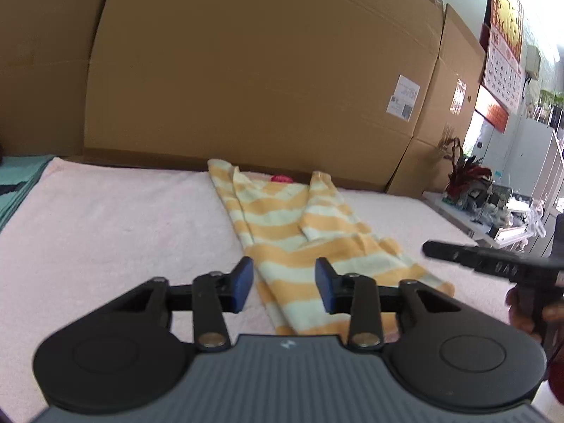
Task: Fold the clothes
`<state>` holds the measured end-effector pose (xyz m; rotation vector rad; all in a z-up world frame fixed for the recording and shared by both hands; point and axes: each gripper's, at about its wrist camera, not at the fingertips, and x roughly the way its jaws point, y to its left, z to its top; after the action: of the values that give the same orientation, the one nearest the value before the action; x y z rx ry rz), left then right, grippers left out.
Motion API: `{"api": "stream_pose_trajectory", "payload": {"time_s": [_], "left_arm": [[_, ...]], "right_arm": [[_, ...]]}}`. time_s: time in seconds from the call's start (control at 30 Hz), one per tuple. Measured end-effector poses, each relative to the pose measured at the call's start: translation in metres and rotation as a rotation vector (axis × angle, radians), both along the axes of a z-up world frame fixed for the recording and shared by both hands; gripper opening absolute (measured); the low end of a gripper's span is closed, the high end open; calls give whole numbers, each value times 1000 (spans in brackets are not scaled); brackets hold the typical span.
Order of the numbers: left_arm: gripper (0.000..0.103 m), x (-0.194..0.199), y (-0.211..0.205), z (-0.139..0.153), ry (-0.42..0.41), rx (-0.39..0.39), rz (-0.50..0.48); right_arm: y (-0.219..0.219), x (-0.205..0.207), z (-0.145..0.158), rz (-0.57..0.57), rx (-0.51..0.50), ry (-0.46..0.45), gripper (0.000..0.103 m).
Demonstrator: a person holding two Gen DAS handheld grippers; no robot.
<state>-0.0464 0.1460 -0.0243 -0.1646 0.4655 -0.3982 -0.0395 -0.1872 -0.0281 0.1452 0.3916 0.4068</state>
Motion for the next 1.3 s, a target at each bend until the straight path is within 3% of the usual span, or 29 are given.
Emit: {"api": "stream_pose_trajectory", "payload": {"time_s": [0.17, 0.3, 0.4, 0.5, 0.6, 0.7, 0.77, 0.8, 0.87, 0.97, 1.0, 1.07, 1.1, 1.23, 1.27, 1.3], "left_arm": [[0, 52, -47, -16, 99, 114, -28], [3, 70, -49, -24, 144, 119, -35], [4, 62, -41, -30, 120, 91, -38], [4, 49, -36, -26, 90, 114, 2], [4, 24, -33, -18, 20, 150, 19], [5, 4, -37, -16, -4, 105, -52], [18, -4, -44, -18, -7, 104, -87], [18, -4, -45, -23, -2, 132, -76], [18, -3, -49, -32, 7, 189, -53], [17, -9, -47, -27, 6, 198, -48], [10, -15, -48, -22, -26, 204, -54], [19, -19, -56, -20, -46, 212, -82], [33, -20, -60, -21, -50, 215, -98], [37, -24, -57, -36, -33, 209, -84], [38, -25, -54, -34, -29, 202, -80], [38, -25, -51, -32, -24, 194, -76]], "right_arm": [[39, 38, -10, -20, -129, 78, 13], [23, 49, -16, -65, -82, 151, 10], [15, 40, -21, -91, -82, 132, 7], [3, 28, -19, -93, -3, 123, 6], [-14, 10, -15, -92, 98, 91, 15], [-21, -13, -11, 10, 143, 71, 15], [-18, -19, -18, 26, 103, 107, 15], [-15, -20, -21, 24, 73, 130, 14], [-19, -22, -25, 0, 51, 133, 0], [-24, -24, -21, -46, 38, 122, 0], [-23, -26, -17, -62, 33, 100, 10], [-16, -29, -11, -29, 38, 43, 13], [-12, -30, -8, -4, 43, 17, 13], [4, -7, -21, -61, -38, 96, 14], [-3, -5, -26, -92, -27, 115, 4], [-14, -3, -28, -108, 15, 133, 0]]}}
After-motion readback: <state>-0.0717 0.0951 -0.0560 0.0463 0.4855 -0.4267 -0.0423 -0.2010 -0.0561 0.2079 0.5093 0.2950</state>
